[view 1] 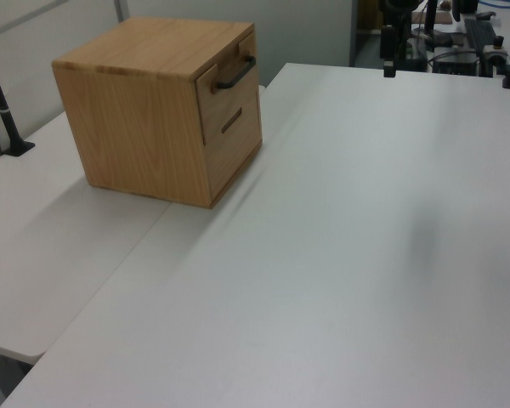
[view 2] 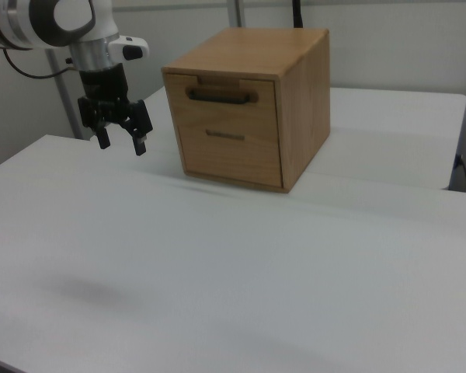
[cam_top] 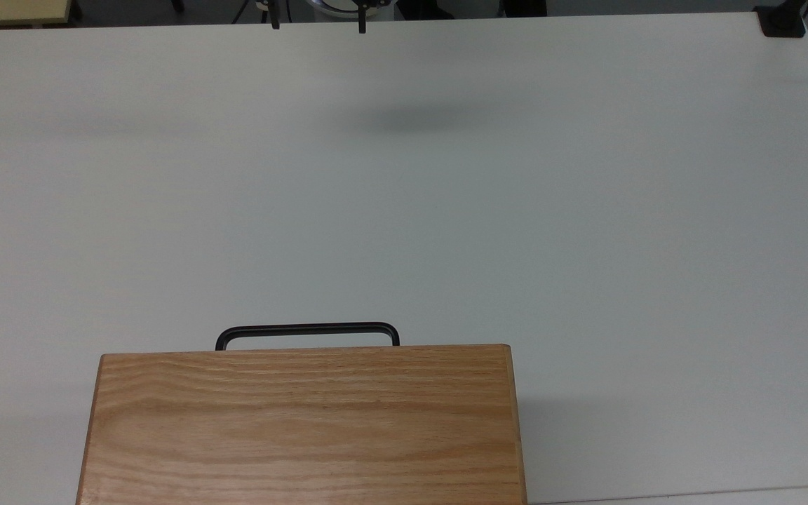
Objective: Open the drawer by sliding it
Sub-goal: 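Move the gripper toward the black handle of the upper drawer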
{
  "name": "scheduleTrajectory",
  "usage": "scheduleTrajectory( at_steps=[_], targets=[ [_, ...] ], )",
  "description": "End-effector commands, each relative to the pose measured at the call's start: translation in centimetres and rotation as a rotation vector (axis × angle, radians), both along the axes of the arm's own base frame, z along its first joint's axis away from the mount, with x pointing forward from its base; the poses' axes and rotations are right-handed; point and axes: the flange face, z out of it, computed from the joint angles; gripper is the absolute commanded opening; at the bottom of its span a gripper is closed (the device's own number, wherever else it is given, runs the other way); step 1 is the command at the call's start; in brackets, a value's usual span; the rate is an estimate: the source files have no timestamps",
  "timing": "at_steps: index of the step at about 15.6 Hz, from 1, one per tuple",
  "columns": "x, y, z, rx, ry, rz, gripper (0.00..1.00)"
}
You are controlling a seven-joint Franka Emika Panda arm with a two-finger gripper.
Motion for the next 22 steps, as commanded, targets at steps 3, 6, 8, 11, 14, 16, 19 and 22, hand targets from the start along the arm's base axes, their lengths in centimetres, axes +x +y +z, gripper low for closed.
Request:
scheduleTrajectory(
  at_steps=[3,6,8,11,14,16,19,22],
  targets=[
    [0.7,-1.3,0.2,0.004,-0.01,-0.081,1.0],
    [0.7,-1.4,0.2,-0.025,-0.014,-0.12,1.0],
    [0.8,-1.7,0.2,-0.028,-0.02,-0.171,1.0],
    [0.9,-1.5,0.0,-0.02,-0.018,-0.248,1.0],
    [1.2,-1.1,-0.2,-0.021,-0.033,-0.41,1.0],
    [1.5,-0.8,0.8,-0.01,-0.069,-0.555,1.0],
    [2.4,-0.6,1.2,0.036,-0.123,-0.817,1.0],
    [3.6,-0.6,1.8,0.097,-0.207,-1.045,1.0]
  ],
)
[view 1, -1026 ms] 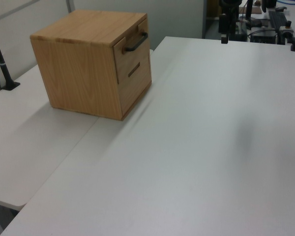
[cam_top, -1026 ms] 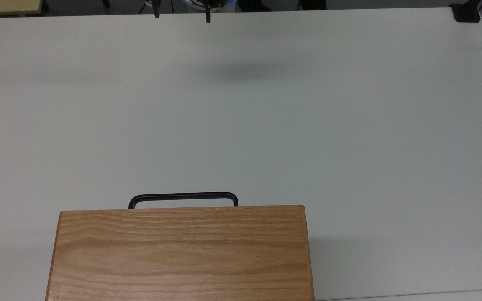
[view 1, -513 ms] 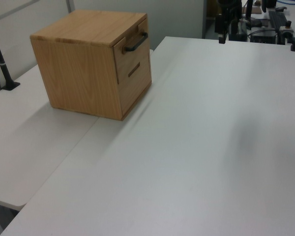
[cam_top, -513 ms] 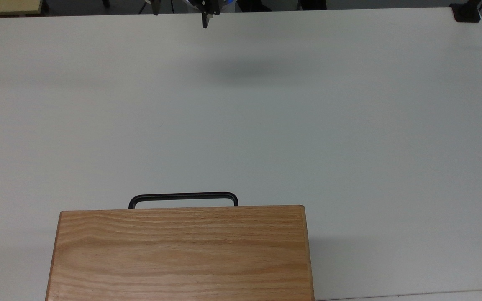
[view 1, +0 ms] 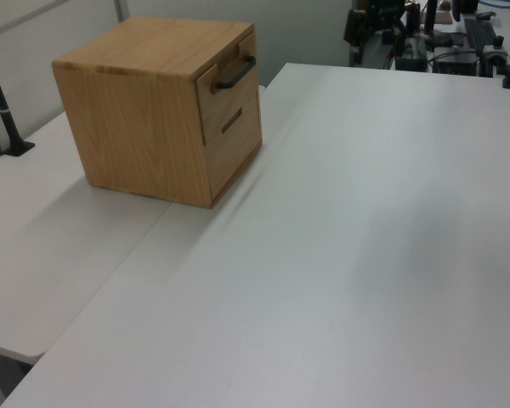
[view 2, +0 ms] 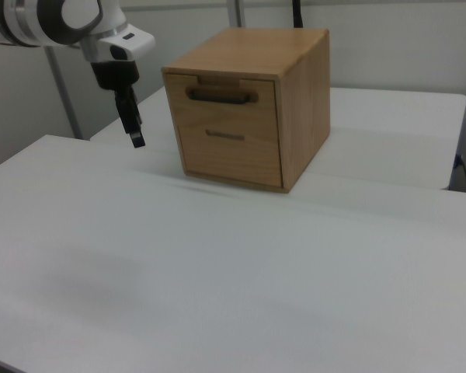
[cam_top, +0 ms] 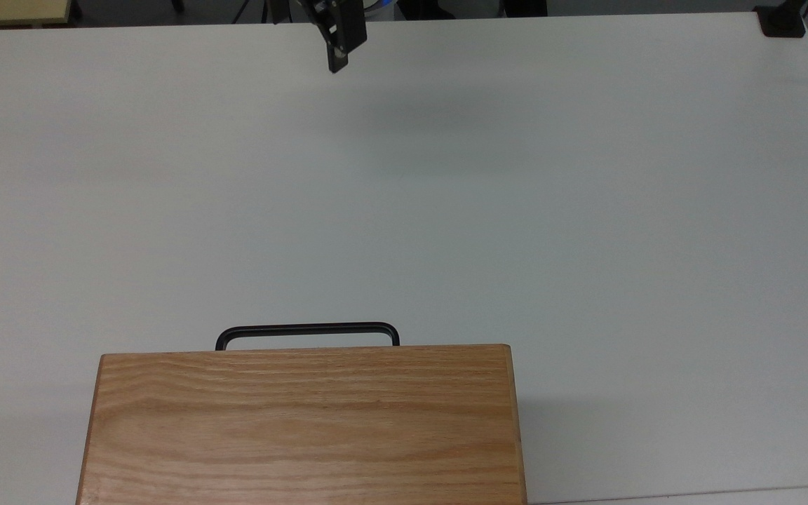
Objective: Open the drawer by sliding it
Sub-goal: 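Move the gripper toward the black handle of the upper drawer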
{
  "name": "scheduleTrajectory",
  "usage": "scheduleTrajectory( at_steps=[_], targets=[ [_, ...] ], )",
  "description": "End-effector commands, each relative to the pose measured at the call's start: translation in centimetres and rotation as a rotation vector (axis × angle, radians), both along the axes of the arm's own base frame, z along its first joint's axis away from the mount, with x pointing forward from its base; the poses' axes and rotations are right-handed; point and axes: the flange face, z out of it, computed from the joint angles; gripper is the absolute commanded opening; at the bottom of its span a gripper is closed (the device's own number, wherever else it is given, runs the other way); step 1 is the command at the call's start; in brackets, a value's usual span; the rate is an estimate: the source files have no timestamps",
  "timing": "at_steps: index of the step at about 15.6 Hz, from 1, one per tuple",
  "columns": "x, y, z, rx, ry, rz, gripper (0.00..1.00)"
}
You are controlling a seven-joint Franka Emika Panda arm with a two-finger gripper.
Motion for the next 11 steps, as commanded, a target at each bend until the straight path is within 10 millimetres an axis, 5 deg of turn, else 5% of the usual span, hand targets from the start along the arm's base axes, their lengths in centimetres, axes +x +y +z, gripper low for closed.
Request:
scheduleTrajectory(
  at_steps=[1,5,11],
  targets=[
    [2.2,0.6,-0.3,0.063,-0.091,-0.262,1.0],
    [5.3,1.5,-1.2,0.175,-0.23,-0.452,1.0],
    [10.0,2.8,-3.6,0.266,-0.467,-0.509,0.96]
  ],
)
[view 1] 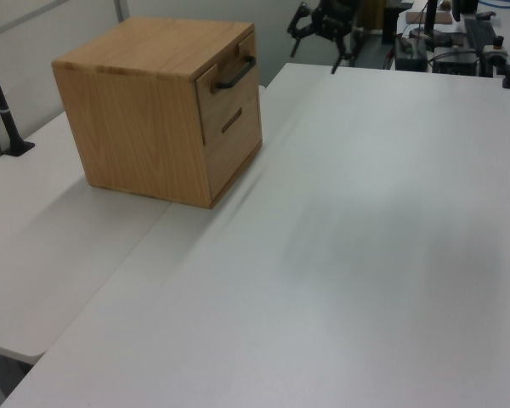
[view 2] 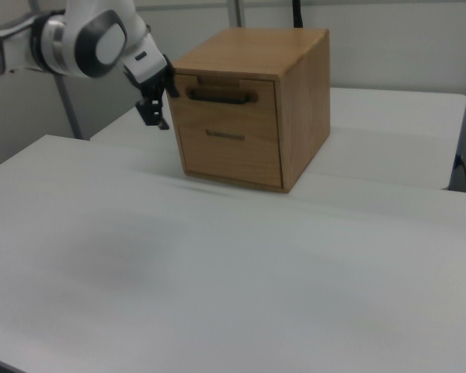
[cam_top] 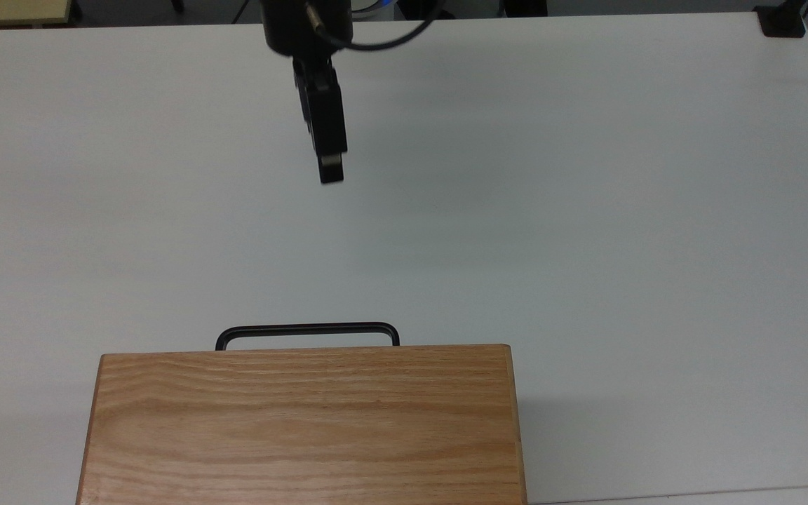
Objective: Open the drawer by sliding it
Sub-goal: 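Lower the gripper onto the black bar handle and close on it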
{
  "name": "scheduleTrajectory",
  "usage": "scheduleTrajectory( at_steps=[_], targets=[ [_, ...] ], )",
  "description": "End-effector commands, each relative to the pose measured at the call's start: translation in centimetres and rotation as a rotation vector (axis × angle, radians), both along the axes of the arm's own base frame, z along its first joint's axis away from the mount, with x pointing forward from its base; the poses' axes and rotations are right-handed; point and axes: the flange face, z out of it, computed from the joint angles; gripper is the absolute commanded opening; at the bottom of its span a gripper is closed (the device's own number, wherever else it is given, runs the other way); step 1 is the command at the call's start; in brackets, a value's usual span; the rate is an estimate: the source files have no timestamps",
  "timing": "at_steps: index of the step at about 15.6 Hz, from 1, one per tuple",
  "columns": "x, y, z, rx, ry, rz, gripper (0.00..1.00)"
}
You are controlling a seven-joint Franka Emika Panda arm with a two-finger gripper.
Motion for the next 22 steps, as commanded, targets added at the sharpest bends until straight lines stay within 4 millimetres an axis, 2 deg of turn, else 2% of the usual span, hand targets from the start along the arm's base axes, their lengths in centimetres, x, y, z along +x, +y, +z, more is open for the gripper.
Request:
scheduleTrajectory(
  at_steps=[1,4,6,8,9,10,14,17,20,22],
  targets=[
    [2.9,1.3,-1.0,0.059,-0.172,-0.062,0.96],
    [4.8,1.4,-2.8,0.084,-0.278,-0.092,0.94],
    [5.8,1.4,-4.2,0.092,-0.343,-0.099,0.84],
    [6.7,1.2,-5.3,0.101,-0.407,-0.108,0.8],
    [6.9,1.3,-5.7,0.105,-0.439,-0.111,0.71],
    [7.2,1.1,-6.1,0.107,-0.47,-0.115,0.67],
    [8.6,0.8,-7.5,0.127,-0.549,-0.137,0.66],
    [9.4,0.6,-7.8,0.145,-0.567,-0.16,0.55],
    [9.5,0.6,-8.0,0.146,-0.567,-0.161,0.35],
    [9.6,0.7,-8.4,0.145,-0.562,-0.16,0.31]
  ],
)
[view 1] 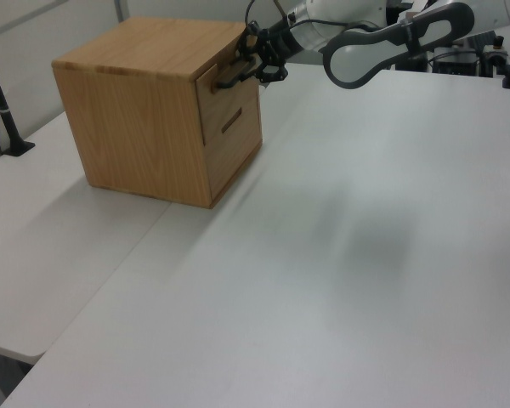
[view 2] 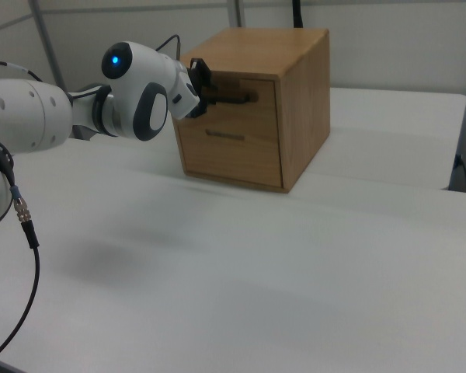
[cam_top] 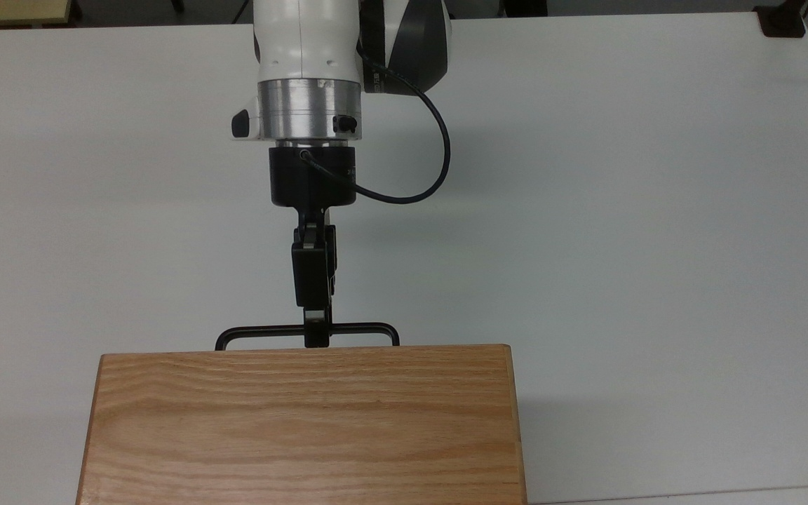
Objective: Open the drawer by sliding it
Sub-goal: 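Lower the gripper onto the black bar handle and close on it, then pull the handle away from the cabinet, sliding the upper drawer out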
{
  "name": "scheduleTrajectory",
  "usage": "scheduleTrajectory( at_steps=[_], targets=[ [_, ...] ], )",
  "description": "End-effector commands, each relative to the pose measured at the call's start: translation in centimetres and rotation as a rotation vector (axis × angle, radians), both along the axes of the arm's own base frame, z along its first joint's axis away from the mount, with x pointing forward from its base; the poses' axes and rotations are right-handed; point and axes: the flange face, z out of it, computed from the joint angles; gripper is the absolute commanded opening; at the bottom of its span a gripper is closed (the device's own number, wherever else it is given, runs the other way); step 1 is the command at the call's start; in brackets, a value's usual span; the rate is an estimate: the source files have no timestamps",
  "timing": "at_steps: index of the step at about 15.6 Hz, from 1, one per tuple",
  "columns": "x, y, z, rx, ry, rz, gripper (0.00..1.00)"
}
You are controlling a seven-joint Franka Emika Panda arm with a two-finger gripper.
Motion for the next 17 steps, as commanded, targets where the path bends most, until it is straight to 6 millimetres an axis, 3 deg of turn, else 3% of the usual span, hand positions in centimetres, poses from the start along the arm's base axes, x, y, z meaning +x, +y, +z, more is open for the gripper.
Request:
scheduleTrajectory(
  at_steps=[1,3,6,9,15,17],
  targets=[
    [0.4,0.1,-0.1,0.021,-0.023,-0.014,0.26],
    [0.5,0.1,-0.4,0.021,-0.018,-0.014,0.13],
    [0.0,-0.3,0.8,0.034,-0.028,-0.023,0.09],
    [-1.7,-0.4,1.6,0.051,-0.015,-0.032,0.09],
    [-7.9,-1.4,2.2,0.098,0.05,-0.063,0.09],
    [-10.3,-2.5,2.8,0.116,0.063,-0.085,0.07]
  ],
)
